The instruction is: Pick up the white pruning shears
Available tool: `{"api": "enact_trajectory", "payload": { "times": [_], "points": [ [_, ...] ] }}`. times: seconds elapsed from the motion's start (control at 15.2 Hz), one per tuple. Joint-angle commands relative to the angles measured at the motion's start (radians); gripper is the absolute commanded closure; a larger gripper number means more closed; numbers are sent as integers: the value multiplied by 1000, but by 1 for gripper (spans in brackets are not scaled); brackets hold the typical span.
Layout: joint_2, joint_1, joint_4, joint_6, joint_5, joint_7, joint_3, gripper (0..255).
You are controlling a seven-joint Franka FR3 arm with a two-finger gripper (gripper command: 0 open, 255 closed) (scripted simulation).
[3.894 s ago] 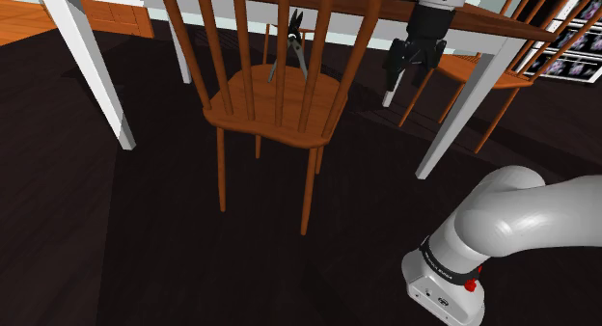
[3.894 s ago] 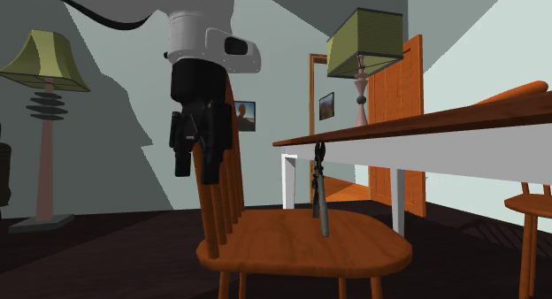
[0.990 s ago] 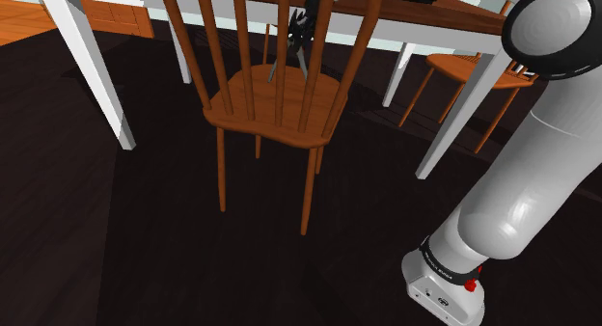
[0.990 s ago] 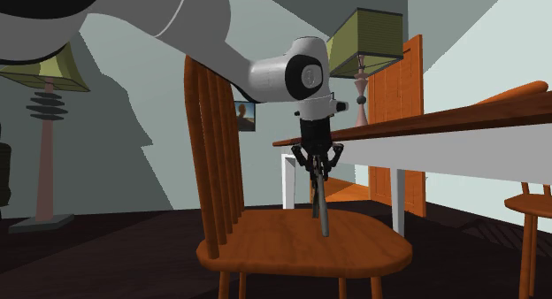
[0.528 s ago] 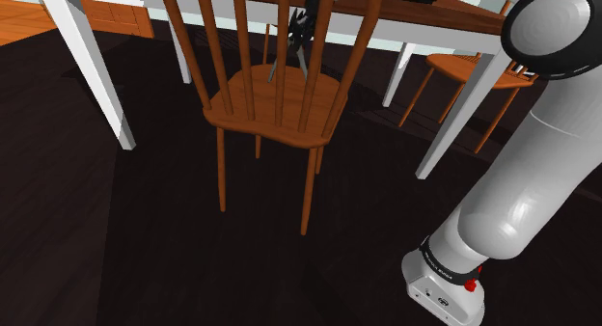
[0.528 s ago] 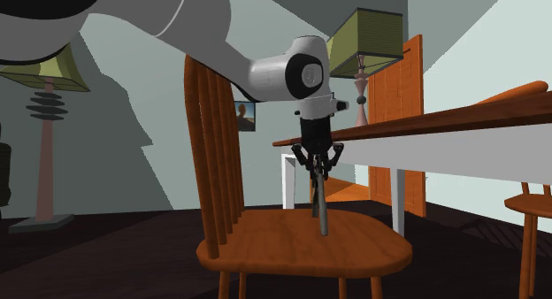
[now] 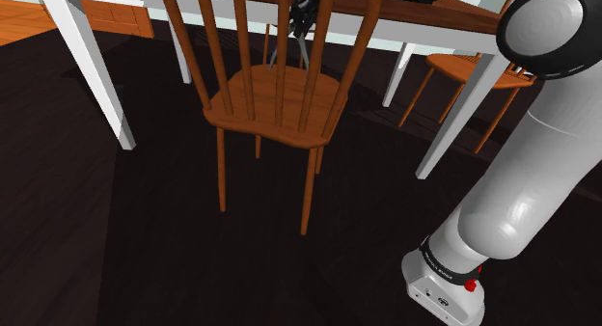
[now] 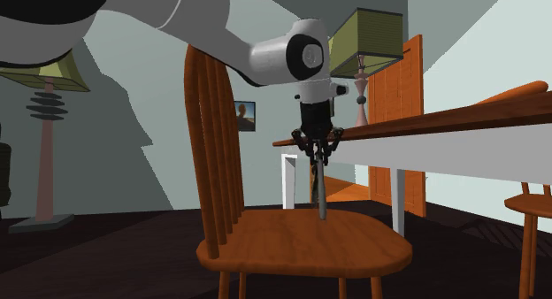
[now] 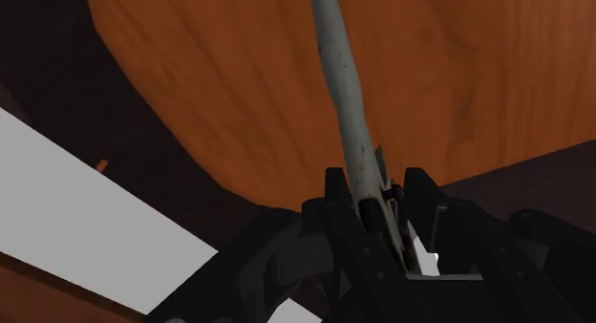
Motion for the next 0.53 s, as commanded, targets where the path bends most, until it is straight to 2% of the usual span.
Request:
{"api": "enact_trajectory", "payload": {
  "times": [0.0,0.33,0.46],
  "points": [
    [4,-1,32,-29,-1,2,-1,255],
    [24,-4,128,-103,0,9,-2,255],
    [25,-4,131,-106,0,9,-2,255]
  ]
}}
